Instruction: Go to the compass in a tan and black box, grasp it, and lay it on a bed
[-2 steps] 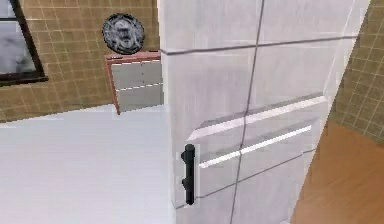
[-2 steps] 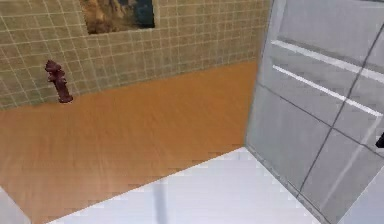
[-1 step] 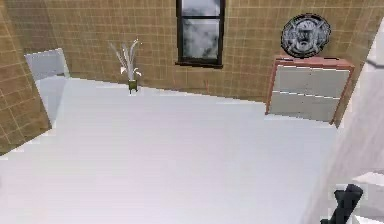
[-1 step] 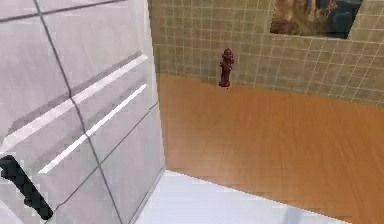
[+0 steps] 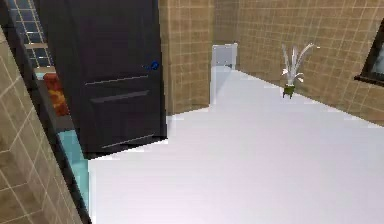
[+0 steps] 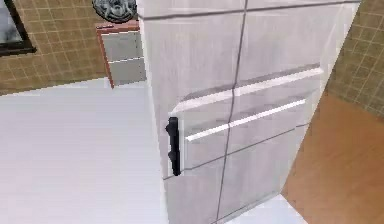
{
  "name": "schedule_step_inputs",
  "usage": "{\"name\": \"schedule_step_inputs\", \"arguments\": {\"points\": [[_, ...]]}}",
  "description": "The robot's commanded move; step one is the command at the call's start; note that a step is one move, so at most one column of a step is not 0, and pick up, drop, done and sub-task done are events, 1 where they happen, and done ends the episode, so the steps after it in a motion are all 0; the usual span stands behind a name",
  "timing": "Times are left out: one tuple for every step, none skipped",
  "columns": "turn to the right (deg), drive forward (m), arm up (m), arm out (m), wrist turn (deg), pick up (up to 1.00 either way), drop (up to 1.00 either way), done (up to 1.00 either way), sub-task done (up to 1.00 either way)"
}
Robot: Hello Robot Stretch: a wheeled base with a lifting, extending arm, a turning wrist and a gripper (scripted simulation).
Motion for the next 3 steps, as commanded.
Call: {"name": "schedule_step_inputs", "arguments": {"points": [[-30.0,0.0,0.0,0.0,0.0,0.0,0.0,0.0,0.0],[0.0,0.3,0.0,0.0,0.0,0.0,0.0,0.0,0.0],[18.0,0.0,0.0,0.0,0.0,0.0,0.0,0.0,0.0]]}}
